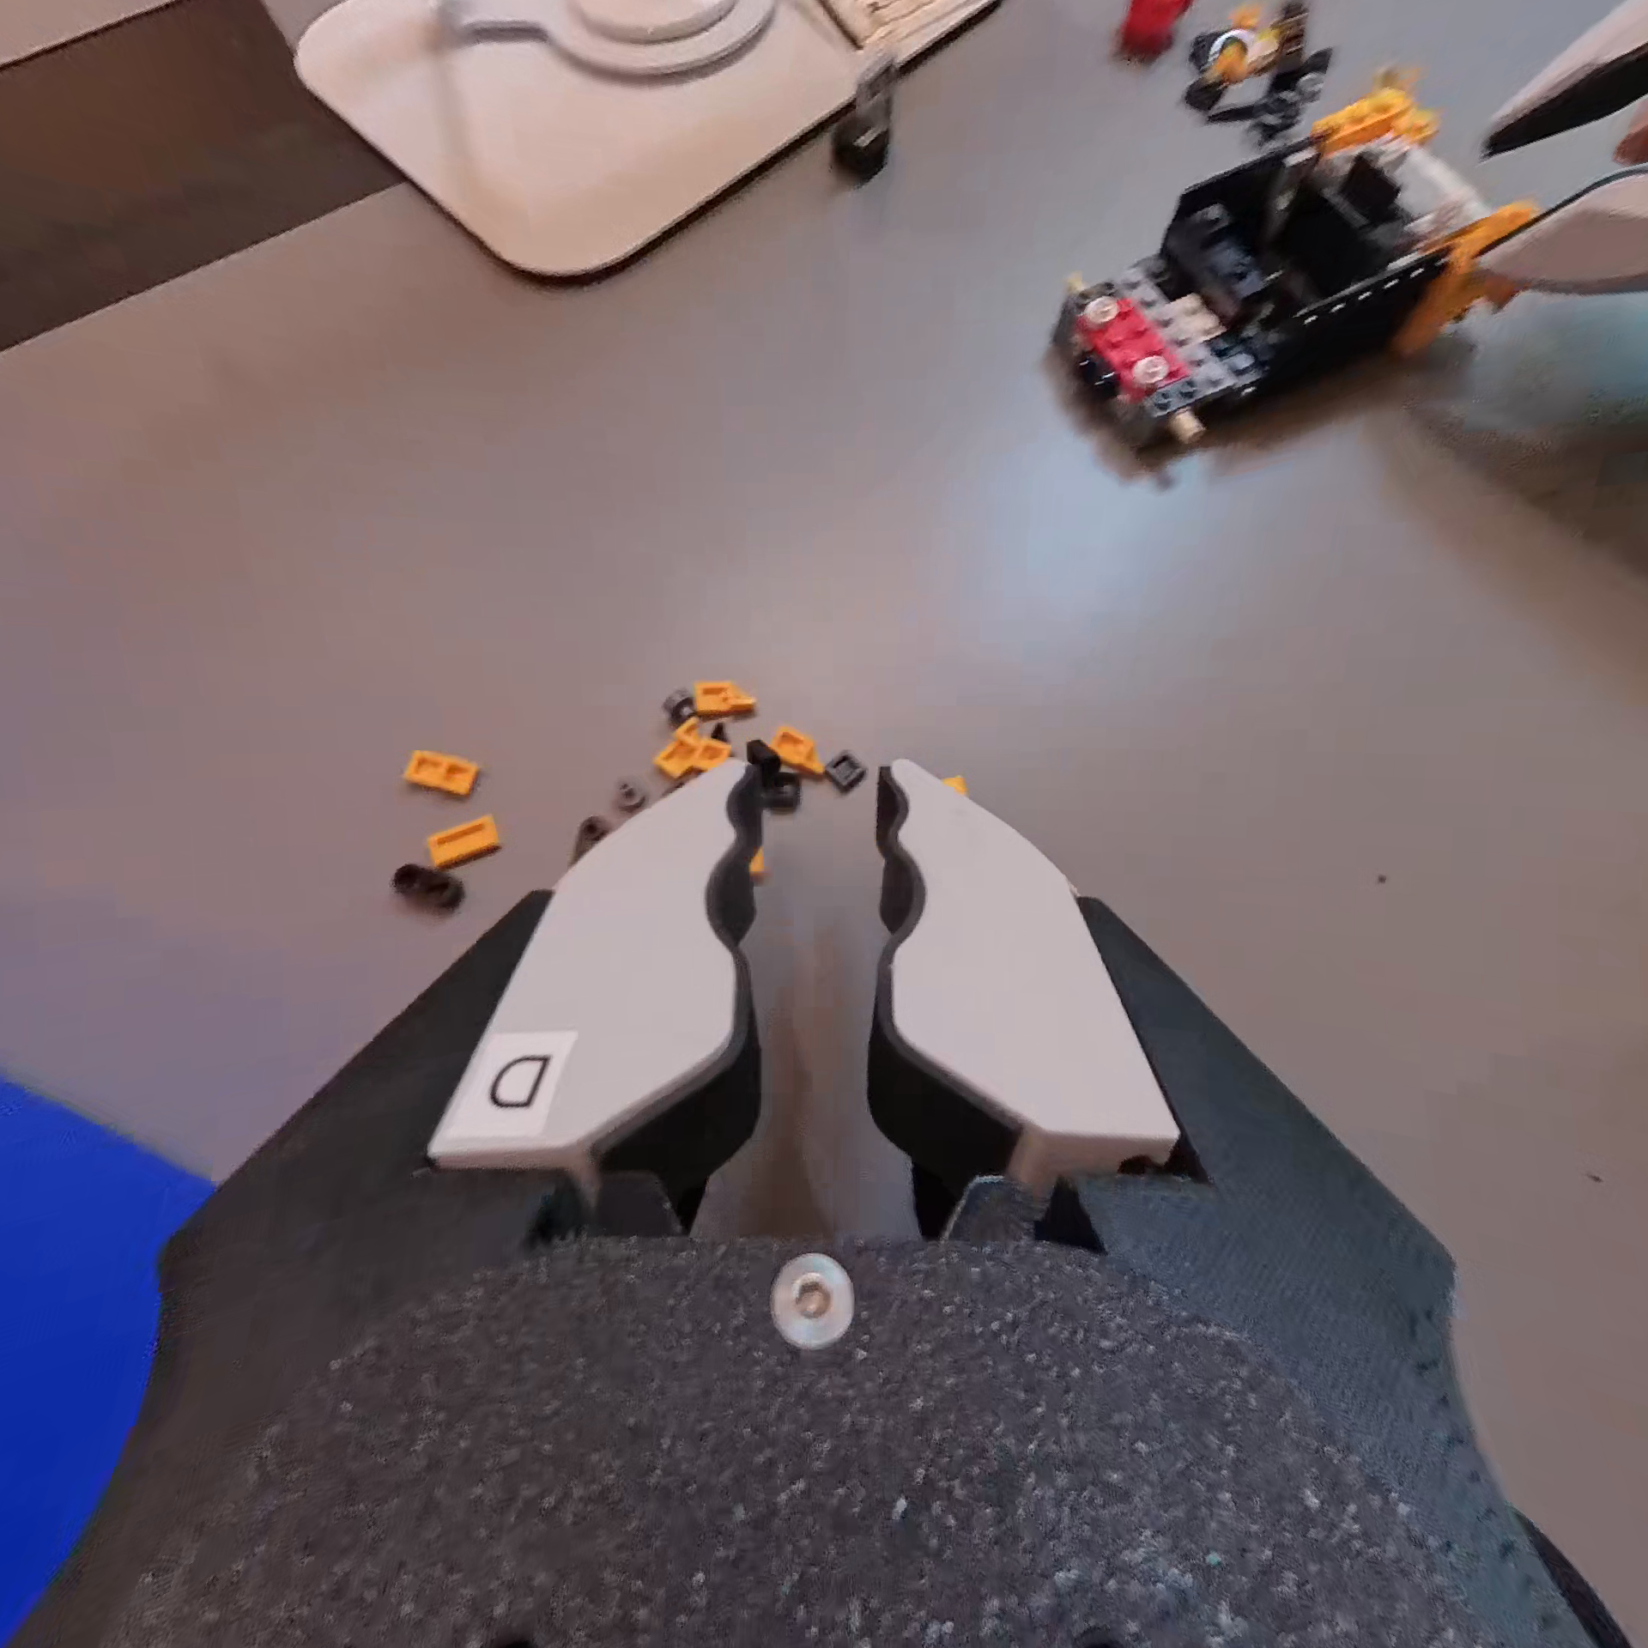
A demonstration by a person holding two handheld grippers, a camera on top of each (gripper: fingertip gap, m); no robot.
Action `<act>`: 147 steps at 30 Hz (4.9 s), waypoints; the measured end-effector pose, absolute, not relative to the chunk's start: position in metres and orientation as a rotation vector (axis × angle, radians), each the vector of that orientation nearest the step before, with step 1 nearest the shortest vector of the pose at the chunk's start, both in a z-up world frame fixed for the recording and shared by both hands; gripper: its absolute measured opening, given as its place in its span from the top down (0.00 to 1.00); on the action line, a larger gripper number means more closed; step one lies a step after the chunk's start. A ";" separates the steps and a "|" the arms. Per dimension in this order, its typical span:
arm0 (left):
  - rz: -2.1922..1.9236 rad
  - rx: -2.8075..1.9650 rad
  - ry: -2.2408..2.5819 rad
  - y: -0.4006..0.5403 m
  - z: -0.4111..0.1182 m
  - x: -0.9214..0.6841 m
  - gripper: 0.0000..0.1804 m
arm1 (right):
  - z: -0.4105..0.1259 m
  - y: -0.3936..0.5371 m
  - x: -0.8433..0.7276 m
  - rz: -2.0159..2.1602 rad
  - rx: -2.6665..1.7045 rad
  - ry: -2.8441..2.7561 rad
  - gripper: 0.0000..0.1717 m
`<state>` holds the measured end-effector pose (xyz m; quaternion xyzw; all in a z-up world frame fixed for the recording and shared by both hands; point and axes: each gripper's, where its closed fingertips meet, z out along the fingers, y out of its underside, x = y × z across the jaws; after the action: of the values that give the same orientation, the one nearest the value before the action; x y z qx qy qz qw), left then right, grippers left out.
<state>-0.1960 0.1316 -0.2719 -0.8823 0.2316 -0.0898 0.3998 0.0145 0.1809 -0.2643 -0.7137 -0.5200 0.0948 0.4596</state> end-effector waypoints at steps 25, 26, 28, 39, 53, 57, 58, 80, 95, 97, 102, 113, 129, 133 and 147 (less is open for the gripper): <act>-0.205 -2.235 0.717 0.120 -0.276 -0.193 0.69 | -0.256 0.183 0.013 0.344 -1.762 -1.175 0.85; -0.221 -2.180 0.730 0.121 -0.268 -0.188 0.71 | -0.252 0.184 0.012 0.349 -1.751 -1.158 0.85; -0.259 -2.081 0.751 0.122 -0.253 -0.175 0.76 | -0.246 0.187 0.012 0.371 -1.747 -1.122 0.85; -0.290 -1.887 0.796 0.220 -0.214 -0.110 0.89 | -0.166 0.188 0.047 0.319 -1.739 -0.805 0.86; -0.191 -2.074 1.083 0.327 -0.288 -0.070 0.98 | -0.187 0.144 0.044 0.535 -1.725 -0.835 0.88; -0.521 -2.058 0.989 0.302 -0.263 -0.052 0.98 | -0.195 0.144 0.045 0.547 -1.731 -0.837 0.89; -0.676 -2.037 0.947 0.290 -0.249 -0.044 0.97 | -0.196 0.144 0.044 0.554 -1.731 -0.833 0.89; -1.821 -1.479 0.819 0.061 -0.131 -0.010 0.97 | -0.144 0.067 -0.030 1.059 -1.448 -0.891 0.87; -1.690 -1.505 0.961 0.041 -0.150 -0.020 0.96 | -0.165 0.059 -0.036 0.483 -1.272 -1.156 0.88; -1.544 -1.546 1.026 0.041 -0.151 -0.020 0.95 | -0.162 0.059 -0.033 0.336 -1.185 -1.175 0.88; -1.607 -1.654 0.935 0.041 -0.154 -0.021 0.82 | -0.169 0.067 -0.030 0.098 -1.106 -1.224 0.88; -1.591 -1.882 0.769 0.053 -0.180 -0.024 0.89 | -0.184 0.070 -0.037 -0.242 -0.938 -1.318 0.88; -2.009 -1.931 0.541 0.048 -0.180 -0.027 0.86 | -0.181 0.075 -0.033 -0.391 -0.813 -1.323 0.88; -2.156 -1.899 0.432 0.050 -0.177 -0.027 0.91 | -0.183 0.073 -0.035 -0.437 -0.757 -1.344 0.88; -1.160 -1.912 0.789 0.079 -0.192 -0.044 0.97 | -0.194 0.087 -0.026 0.534 -1.412 -1.107 0.81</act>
<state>-0.0436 0.0793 -0.1917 -0.7472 0.3082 -0.4532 0.3758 -0.0257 0.0866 -0.1937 -0.6073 -0.4761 0.2296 0.5932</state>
